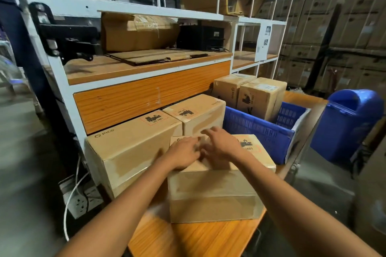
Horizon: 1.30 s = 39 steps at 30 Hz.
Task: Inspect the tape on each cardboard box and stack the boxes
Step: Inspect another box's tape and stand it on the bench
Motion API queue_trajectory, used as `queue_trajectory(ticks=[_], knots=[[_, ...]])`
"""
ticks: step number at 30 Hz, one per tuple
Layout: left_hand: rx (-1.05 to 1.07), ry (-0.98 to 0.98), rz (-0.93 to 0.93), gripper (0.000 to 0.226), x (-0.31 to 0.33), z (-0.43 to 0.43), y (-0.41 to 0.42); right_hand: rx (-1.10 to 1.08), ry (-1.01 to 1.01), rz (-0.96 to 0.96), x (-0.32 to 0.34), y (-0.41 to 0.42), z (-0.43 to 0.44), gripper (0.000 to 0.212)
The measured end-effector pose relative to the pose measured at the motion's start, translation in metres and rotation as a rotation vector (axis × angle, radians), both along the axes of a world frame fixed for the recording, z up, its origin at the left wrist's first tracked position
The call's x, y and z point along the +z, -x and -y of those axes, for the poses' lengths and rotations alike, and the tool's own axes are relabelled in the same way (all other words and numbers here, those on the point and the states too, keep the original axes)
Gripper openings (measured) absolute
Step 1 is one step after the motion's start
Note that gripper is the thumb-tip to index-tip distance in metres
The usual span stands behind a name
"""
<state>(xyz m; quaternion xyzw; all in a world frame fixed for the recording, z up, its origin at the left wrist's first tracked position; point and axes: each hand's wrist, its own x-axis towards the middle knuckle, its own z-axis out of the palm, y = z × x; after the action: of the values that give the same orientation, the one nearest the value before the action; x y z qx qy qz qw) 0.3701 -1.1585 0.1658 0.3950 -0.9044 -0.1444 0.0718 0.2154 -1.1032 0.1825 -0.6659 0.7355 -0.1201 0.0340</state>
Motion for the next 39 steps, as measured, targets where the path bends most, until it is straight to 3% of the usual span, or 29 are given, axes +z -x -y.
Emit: queue_trajectory(ticks=[4, 9, 13, 16, 18, 23, 27, 31, 33, 35, 39], knots=[[0.035, 0.024, 0.085, 0.058, -0.013, -0.001, 0.002, -0.014, 0.035, -0.027, -0.029, 0.004, -0.011, 0.044], [-0.001, -0.089, 0.235, 0.051, 0.022, 0.010, 0.018, 0.038, -0.158, 0.001, -0.004, 0.019, 0.005, 0.036], [-0.037, -0.150, 0.215, 0.067, 0.039, -0.004, 0.044, -0.085, -0.264, -0.081, 0.014, 0.050, -0.002, 0.047], [-0.082, -0.005, 0.484, 0.063, 0.039, -0.010, 0.059, -0.085, -0.266, -0.082, 0.008, 0.068, -0.015, 0.057], [-0.071, 0.008, 0.566, 0.059, 0.043, -0.011, 0.068, -0.060, -0.260, -0.056, 0.003, 0.072, -0.020, 0.059], [-0.121, 0.051, 0.290, 0.056, 0.026, -0.031, 0.081, -0.078, -0.278, 0.110, 0.019, 0.079, -0.034, 0.042], [-0.138, 0.066, 0.176, 0.055, -0.008, -0.043, 0.080, -0.172, -0.130, -0.101, 0.003, 0.080, -0.055, 0.039], [-0.158, 0.062, 0.128, 0.052, -0.001, -0.041, 0.077, -0.117, -0.164, -0.087, -0.005, 0.080, -0.066, 0.039], [-0.107, 0.136, -0.088, 0.042, 0.002, -0.044, 0.073, -0.140, -0.184, -0.061, 0.000, 0.082, -0.073, 0.039], [-0.011, 0.223, -0.277, 0.030, -0.003, -0.047, 0.061, -0.231, -0.037, -0.062, -0.009, 0.082, -0.084, 0.036], [-0.055, 0.261, -0.132, 0.028, -0.009, -0.049, 0.047, -0.255, 0.137, -0.192, -0.032, 0.070, -0.100, 0.034]])
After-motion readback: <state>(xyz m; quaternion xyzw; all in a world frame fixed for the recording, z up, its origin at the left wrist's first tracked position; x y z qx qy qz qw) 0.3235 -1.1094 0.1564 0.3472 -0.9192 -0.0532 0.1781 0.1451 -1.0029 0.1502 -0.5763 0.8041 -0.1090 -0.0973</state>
